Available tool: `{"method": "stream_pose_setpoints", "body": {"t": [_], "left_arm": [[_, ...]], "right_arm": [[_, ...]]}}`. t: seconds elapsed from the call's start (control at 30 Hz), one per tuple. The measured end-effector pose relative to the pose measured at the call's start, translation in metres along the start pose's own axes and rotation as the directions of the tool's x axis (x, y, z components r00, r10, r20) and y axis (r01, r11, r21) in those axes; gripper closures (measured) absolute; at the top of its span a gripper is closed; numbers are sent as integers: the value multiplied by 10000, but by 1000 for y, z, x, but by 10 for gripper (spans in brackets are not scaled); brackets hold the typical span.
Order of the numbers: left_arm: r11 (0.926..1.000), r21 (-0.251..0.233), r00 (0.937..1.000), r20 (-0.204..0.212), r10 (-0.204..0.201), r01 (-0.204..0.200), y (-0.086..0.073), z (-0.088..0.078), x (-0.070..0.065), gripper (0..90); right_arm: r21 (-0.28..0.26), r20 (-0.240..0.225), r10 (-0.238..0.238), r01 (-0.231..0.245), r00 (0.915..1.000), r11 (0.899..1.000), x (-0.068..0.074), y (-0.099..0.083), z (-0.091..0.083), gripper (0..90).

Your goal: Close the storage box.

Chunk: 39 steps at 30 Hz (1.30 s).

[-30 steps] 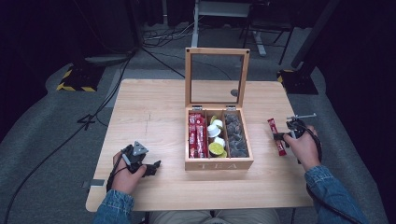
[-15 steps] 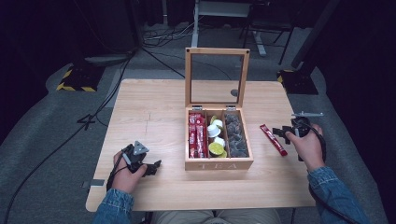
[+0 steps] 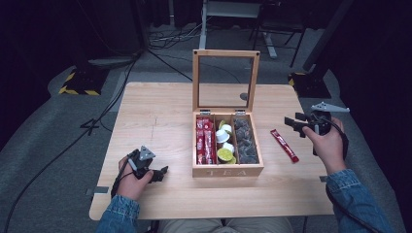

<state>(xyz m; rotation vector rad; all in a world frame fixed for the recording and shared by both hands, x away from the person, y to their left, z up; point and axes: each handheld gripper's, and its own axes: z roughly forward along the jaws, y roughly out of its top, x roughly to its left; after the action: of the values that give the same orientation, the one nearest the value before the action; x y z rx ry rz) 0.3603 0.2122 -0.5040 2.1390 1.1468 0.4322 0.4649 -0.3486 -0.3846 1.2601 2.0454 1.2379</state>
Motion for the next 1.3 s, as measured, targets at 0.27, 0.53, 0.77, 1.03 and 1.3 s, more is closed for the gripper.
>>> {"method": "stream_pose_setpoints", "body": {"t": [0.27,0.53,0.77,1.03,1.3], "left_arm": [[10000,-3,10000,0,3,-3,0,0,0,135],[10000,-23,10000,-22,4,-4,0,0,0,136],[10000,-22,10000,-23,10,-10,0,0,0,136],[10000,-34,10000,-75,-7,6,-1,0,-1,141],[10000,-30,10000,-67,-27,27,-1,0,-1,141]], "right_arm": [[-430,-236,-393,383,9989,9983,11,30,-3,377],[-472,-502,-620,596,9968,9971,17,58,5,372],[-624,-670,-784,742,9947,9953,18,82,16,370],[-850,-843,-1125,1053,9901,9908,17,109,32,368],[-1171,-1200,-1159,1018,9860,9879,15,132,51,361]]}}
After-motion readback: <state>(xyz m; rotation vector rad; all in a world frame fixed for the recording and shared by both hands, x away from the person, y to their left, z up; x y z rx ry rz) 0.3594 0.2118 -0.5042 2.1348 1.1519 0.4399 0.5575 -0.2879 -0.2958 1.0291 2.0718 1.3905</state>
